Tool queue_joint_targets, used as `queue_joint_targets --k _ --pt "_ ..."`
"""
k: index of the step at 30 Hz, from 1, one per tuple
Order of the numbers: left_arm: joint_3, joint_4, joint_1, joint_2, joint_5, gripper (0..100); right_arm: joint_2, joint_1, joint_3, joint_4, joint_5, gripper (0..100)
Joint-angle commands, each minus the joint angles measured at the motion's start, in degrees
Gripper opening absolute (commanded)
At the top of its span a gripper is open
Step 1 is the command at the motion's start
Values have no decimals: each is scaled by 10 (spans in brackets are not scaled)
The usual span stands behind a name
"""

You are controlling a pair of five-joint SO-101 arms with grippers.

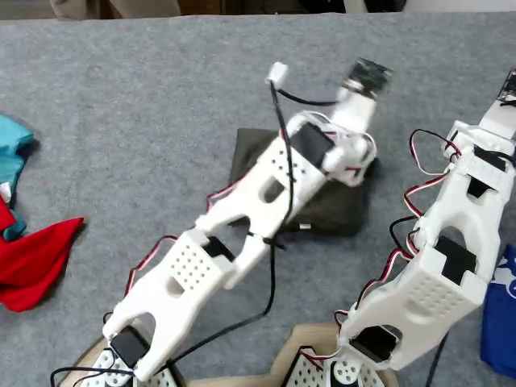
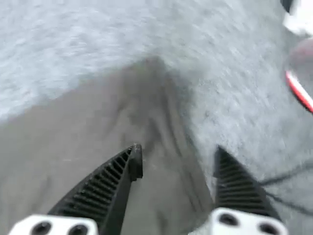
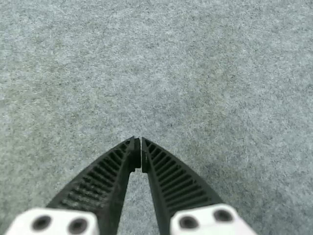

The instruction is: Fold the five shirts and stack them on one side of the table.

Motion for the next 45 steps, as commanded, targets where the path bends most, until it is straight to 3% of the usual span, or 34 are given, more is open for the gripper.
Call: queue_joint_targets --k 1,9,13,22,30,45 --pt "-36 -10 -49 -15 24 271 -1 -4 -27 -11 15 27" --pt "19 -5 -153 -3 -19 116 -22 -83 -36 51 124 27" --pt "68 -4 -180 7 -19 40 -90 -144 -39 156 206 5" --pt "86 -24 -185 53 -20 32 -284 -234 -20 418 276 5" --pt "86 -50 -194 94 -48 31 -308 -319 177 326 274 5" --pt "91 -47 -209 103 -46 20 -144 -306 235 327 277 5"
